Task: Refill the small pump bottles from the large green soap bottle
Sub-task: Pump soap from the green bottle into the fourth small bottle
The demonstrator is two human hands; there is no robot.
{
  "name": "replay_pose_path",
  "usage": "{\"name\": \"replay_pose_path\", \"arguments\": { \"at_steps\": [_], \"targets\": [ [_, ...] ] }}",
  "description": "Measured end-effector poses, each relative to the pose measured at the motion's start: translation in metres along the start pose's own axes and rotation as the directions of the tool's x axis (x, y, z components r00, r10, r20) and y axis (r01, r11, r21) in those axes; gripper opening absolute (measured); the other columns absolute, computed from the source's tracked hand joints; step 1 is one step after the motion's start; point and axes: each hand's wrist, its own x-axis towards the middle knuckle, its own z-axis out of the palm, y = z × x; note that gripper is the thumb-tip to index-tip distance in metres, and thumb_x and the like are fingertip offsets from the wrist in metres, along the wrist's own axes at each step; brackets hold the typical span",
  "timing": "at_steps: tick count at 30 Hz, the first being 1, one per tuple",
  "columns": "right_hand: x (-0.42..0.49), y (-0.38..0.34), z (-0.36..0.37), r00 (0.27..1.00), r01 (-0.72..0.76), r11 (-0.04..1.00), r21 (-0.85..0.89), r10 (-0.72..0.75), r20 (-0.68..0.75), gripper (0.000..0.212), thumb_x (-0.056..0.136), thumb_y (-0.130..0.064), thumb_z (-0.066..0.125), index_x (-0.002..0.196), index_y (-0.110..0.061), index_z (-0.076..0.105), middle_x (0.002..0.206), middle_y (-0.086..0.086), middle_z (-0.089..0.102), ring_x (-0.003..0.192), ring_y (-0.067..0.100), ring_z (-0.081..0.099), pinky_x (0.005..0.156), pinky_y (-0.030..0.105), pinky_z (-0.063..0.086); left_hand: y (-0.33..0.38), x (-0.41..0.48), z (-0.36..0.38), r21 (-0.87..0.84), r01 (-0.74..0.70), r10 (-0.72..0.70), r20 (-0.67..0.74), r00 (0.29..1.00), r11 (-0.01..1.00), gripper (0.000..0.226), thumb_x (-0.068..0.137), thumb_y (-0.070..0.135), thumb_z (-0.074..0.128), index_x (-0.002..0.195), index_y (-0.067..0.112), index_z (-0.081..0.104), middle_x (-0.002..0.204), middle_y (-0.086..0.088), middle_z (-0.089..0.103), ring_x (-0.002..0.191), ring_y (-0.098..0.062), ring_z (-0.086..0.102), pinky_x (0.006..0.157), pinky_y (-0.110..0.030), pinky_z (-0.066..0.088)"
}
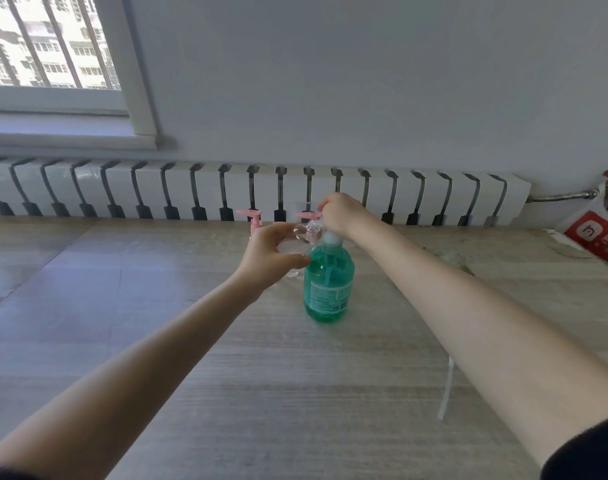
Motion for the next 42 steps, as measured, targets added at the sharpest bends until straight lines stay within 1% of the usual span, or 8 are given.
{"name": "replay_pose_path", "arguments": {
  "at_steps": [6,13,17,22,27,30,33,42],
  "targets": [
    [0.002,0.001,0.001,1.0,-0.012,0.999,-0.041,0.011,-0.028,0.036,0.094,-0.01,0.035,0.126,-0.006,0.053,0.132,0.012,0.052,0.109,0.023,0.05,0.094,0.036,0.042,0.003,-0.002,-0.001,0.013,0.0,0.0,0.012,1.0,1.0,0.057,0.07,-0.003,0.077,0.123,0.01,0.06,0.112,0.005,0.062,0.101,-0.002,0.056,0.079,-0.009,0.042],
    [-0.004,-0.003,-0.003,1.0,0.001,0.998,-0.069,-0.003,-0.029,0.033,0.095,-0.01,0.035,0.12,-0.003,0.056,0.128,0.012,0.055,0.105,0.023,0.052,0.093,0.036,0.043,0.007,-0.003,-0.002,0.038,0.011,-0.012,0.01,1.0,0.999,0.057,0.07,-0.003,0.077,0.123,0.009,0.06,0.112,0.005,0.062,0.108,-0.008,0.055,0.097,-0.024,0.041],
    [-0.008,-0.009,-0.012,0.999,0.004,0.992,-0.129,-0.009,-0.037,0.021,0.092,-0.007,0.036,0.088,-0.001,0.056,0.116,0.016,0.058,0.088,0.023,0.054,0.078,0.033,0.045,0.01,-0.005,-0.004,0.027,0.012,-0.012,-0.005,1.0,1.0,0.059,0.069,-0.003,0.078,0.124,0.009,0.059,0.112,0.004,0.063,0.108,-0.01,0.057,0.101,-0.029,0.043],
    [-0.012,-0.012,-0.022,0.996,0.016,0.99,-0.143,-0.028,-0.079,0.03,0.091,-0.01,0.038,0.12,-0.005,0.046,0.097,0.007,0.053,0.083,0.021,0.049,0.071,0.031,0.042,0.017,-0.006,-0.003,0.025,-0.01,0.01,0.0,1.0,1.0,0.057,0.07,-0.002,0.078,0.123,0.01,0.06,0.11,0.005,0.063,0.108,-0.01,0.058,0.099,-0.029,0.046],
    [-0.011,-0.014,-0.02,0.998,-0.011,0.985,-0.171,-0.001,-0.066,0.006,0.086,-0.005,0.042,0.088,-0.006,0.047,0.074,0.004,0.045,0.063,0.017,0.042,0.053,0.028,0.033,0.019,-0.007,-0.004,0.025,-0.016,0.017,-0.009,1.0,1.0,0.054,0.071,-0.002,0.077,0.121,0.01,0.061,0.103,0.009,0.062,0.098,-0.003,0.057,0.092,-0.021,0.042],
    [-0.008,-0.013,-0.016,0.999,-0.006,0.988,-0.151,-0.002,-0.051,0.016,0.088,-0.006,0.043,0.103,-0.007,0.047,0.09,0.008,0.053,0.079,0.021,0.053,0.071,0.034,0.05,0.017,-0.007,-0.004,0.028,-0.017,0.017,-0.013,1.0,0.999,0.055,0.07,-0.003,0.077,0.121,0.009,0.06,0.107,0.008,0.062,0.103,-0.006,0.057,0.095,-0.024,0.042],
    [-0.006,-0.011,-0.012,1.0,-0.006,0.99,-0.144,0.001,-0.03,0.037,0.091,-0.009,0.042,0.127,-0.005,0.044,0.117,0.013,0.055,0.101,0.025,0.054,0.093,0.042,0.048,0.015,-0.004,-0.003,0.042,-0.007,0.008,-0.01,1.0,0.999,0.058,0.07,-0.003,0.077,0.124,0.008,0.059,0.113,0.005,0.061,0.108,-0.008,0.055,0.099,-0.027,0.042],
    [-0.005,-0.006,-0.007,1.0,0.01,0.993,-0.122,-0.009,0.007,0.035,0.094,-0.005,0.037,0.126,-0.003,0.05,0.14,0.013,0.045,0.124,0.029,0.045,0.1,0.036,0.038,0.004,-0.005,-0.001,0.033,-0.002,0.003,-0.02,1.0,0.999,0.058,0.069,-0.002,0.078,0.123,0.01,0.06,0.119,-0.001,0.064,0.112,-0.011,0.058,0.101,-0.032,0.046]
  ]
}}
